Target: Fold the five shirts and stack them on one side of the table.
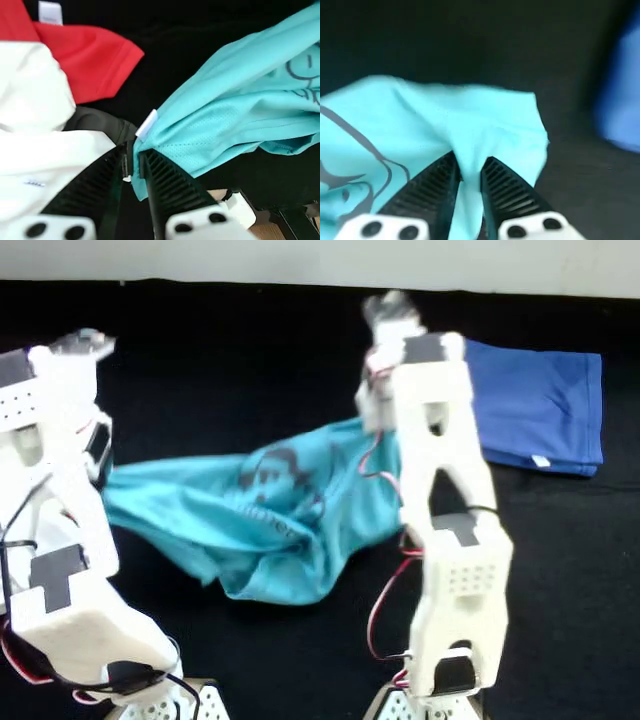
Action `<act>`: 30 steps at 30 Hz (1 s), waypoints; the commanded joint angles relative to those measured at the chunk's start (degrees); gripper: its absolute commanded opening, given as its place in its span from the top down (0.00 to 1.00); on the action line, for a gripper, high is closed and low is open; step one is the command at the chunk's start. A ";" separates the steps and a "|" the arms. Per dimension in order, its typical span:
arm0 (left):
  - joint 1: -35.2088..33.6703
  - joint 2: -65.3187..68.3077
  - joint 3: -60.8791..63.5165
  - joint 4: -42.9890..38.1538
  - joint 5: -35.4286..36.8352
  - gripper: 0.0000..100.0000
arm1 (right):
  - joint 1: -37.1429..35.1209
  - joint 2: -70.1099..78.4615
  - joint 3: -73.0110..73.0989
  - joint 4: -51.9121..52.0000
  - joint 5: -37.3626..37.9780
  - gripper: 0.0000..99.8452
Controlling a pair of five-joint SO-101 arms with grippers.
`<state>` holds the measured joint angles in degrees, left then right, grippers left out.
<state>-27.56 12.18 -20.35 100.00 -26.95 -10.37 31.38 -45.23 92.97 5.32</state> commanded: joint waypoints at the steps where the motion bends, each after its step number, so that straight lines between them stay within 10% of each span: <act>1: 2.68 -3.12 -13.23 -0.70 2.55 0.99 | 3.65 -6.37 -11.03 1.01 0.00 0.99; 16: 5.23 -3.38 -50.95 1.23 3.52 0.99 | 6.02 -17.63 -28.35 8.13 5.36 0.99; 30: 15.25 -30.64 1.27 0.97 1.49 0.99 | 5.93 -50.15 39.60 5.49 5.19 0.99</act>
<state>-14.55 -12.44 -33.80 100.97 -23.87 -5.10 -10.90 -24.22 100.62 10.07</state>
